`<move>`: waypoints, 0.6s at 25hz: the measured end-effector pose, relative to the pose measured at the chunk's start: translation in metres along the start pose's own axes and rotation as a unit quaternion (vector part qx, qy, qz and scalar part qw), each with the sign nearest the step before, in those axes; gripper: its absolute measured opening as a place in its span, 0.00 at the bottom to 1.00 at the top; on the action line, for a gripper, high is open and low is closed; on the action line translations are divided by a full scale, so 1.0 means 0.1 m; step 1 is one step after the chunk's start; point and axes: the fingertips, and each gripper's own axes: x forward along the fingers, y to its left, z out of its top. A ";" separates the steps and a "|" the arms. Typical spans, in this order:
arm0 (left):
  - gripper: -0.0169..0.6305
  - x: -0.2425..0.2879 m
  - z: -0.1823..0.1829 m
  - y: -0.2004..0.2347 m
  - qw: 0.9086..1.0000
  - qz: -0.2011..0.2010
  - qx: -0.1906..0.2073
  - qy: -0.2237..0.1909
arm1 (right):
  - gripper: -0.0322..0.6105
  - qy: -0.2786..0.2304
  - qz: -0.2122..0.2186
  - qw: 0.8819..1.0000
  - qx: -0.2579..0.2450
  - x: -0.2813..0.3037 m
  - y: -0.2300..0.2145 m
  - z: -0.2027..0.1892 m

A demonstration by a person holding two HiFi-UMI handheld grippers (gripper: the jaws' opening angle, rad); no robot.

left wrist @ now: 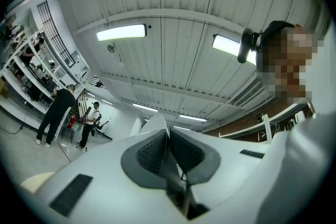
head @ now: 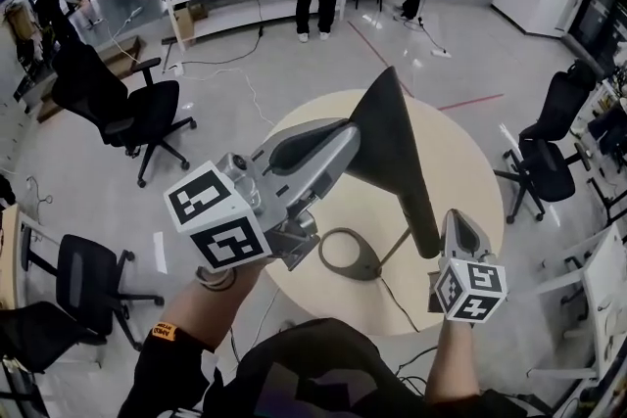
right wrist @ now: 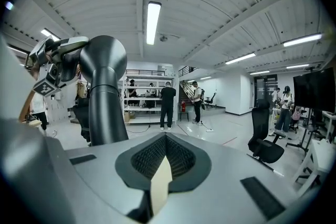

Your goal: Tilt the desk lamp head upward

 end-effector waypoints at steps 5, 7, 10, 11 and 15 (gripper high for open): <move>0.13 0.05 0.02 -0.10 1.000 -0.008 0.022 0.003 | 0.07 0.008 -0.001 1.000 -0.015 0.04 0.03 -0.02; 0.13 0.05 0.02 -0.11 1.000 -0.010 0.028 0.006 | 0.07 0.010 0.000 1.000 -0.016 0.05 0.06 -0.04; 0.13 0.05 0.04 -0.12 1.000 -0.008 0.029 0.004 | 0.07 0.013 0.002 1.000 -0.024 0.05 0.08 -0.02; 0.13 0.05 0.05 -0.12 1.000 -0.009 0.028 0.002 | 0.07 0.013 0.004 1.000 -0.028 0.05 0.08 -0.01; 0.13 0.05 0.06 -0.10 1.000 -0.018 0.005 -0.012 | 0.07 0.013 0.013 0.999 -0.028 0.05 0.07 -0.01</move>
